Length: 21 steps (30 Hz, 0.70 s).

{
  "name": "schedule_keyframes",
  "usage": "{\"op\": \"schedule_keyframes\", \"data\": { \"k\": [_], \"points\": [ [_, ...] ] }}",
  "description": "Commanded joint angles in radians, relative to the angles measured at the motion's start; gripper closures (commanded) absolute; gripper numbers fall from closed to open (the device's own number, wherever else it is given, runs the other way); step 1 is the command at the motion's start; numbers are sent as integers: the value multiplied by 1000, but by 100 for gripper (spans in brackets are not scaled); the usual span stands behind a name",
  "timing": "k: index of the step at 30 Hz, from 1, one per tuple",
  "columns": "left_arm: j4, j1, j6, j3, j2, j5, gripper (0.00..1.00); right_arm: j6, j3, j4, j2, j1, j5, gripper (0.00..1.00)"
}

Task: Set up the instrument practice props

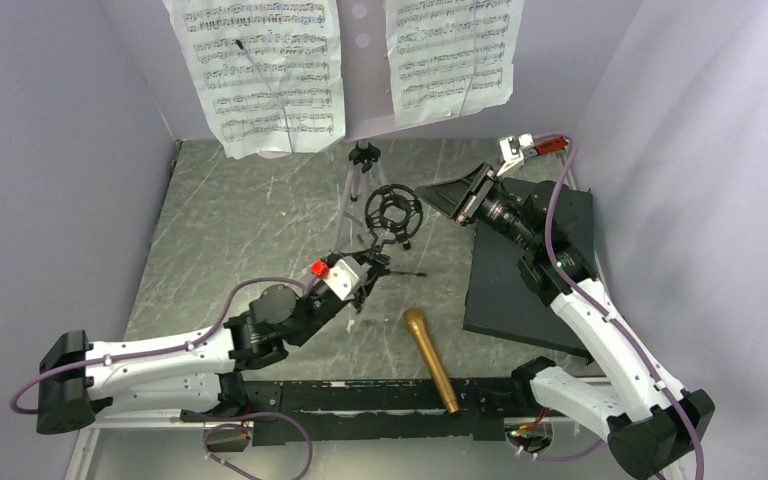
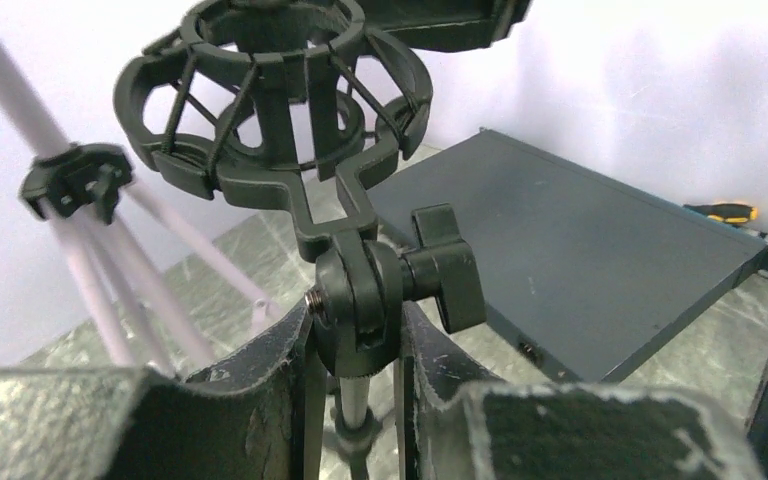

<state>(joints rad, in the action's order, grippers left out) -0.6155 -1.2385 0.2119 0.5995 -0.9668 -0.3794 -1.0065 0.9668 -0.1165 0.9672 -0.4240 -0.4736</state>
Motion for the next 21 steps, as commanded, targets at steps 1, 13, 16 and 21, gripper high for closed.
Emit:
{"op": "schedule_keyframes", "data": {
  "k": [1,13,16,21],
  "points": [
    [128,1,24,53,89,-98,97,169,61,101,-32,6,37,52],
    [330,2,-155,-37,263,-136,97,443,-12,511,-82,6,90,15],
    [295,2,-180,-71,272,-118,97,465,-73,557,-47,-3,75,18],
    [318,2,-205,-74,253,-70,97,447,-210,561,-9,-58,113,24]
  ]
}}
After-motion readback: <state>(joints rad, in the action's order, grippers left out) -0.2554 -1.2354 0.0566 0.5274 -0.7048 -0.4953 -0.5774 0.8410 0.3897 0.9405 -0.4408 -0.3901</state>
